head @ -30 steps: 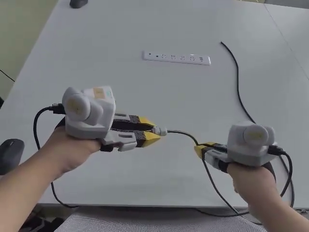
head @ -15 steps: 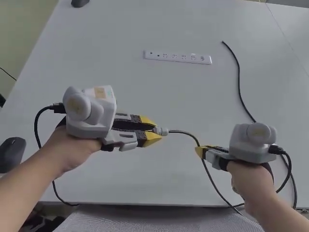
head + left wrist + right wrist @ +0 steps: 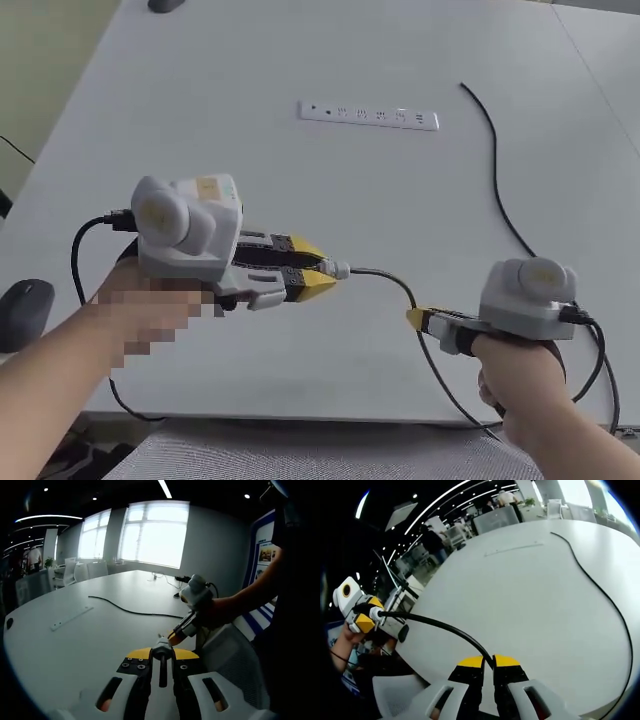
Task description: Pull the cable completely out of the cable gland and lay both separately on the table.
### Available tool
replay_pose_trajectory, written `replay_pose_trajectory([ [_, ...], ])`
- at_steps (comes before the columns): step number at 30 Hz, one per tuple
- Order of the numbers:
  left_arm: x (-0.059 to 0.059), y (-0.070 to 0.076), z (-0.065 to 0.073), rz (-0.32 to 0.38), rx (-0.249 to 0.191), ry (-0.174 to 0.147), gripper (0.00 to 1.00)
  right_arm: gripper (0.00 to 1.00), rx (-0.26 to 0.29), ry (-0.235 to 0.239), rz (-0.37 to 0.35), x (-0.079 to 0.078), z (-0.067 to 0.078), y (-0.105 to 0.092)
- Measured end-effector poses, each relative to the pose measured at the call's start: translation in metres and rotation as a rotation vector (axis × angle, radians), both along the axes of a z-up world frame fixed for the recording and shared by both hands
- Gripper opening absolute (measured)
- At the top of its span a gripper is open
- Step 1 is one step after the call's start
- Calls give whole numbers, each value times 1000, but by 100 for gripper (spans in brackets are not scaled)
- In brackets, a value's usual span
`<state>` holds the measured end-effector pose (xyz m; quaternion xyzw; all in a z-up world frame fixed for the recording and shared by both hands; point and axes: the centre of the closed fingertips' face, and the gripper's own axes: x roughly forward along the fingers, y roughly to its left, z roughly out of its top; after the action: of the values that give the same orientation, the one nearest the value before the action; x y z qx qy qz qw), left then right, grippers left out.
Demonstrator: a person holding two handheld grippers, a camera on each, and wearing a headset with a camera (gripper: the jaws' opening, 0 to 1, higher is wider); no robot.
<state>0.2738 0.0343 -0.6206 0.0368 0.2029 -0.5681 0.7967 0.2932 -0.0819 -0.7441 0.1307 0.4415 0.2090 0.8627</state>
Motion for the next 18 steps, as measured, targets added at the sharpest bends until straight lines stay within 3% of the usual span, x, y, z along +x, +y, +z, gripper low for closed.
replay_pose_trajectory([
  [11,2,1,1,14,-3,7,15,2,0,-43,34,-1,2,2],
  [18,5,3,0,32,-7,18,15,3,-77,-105,136,-2,7,4],
])
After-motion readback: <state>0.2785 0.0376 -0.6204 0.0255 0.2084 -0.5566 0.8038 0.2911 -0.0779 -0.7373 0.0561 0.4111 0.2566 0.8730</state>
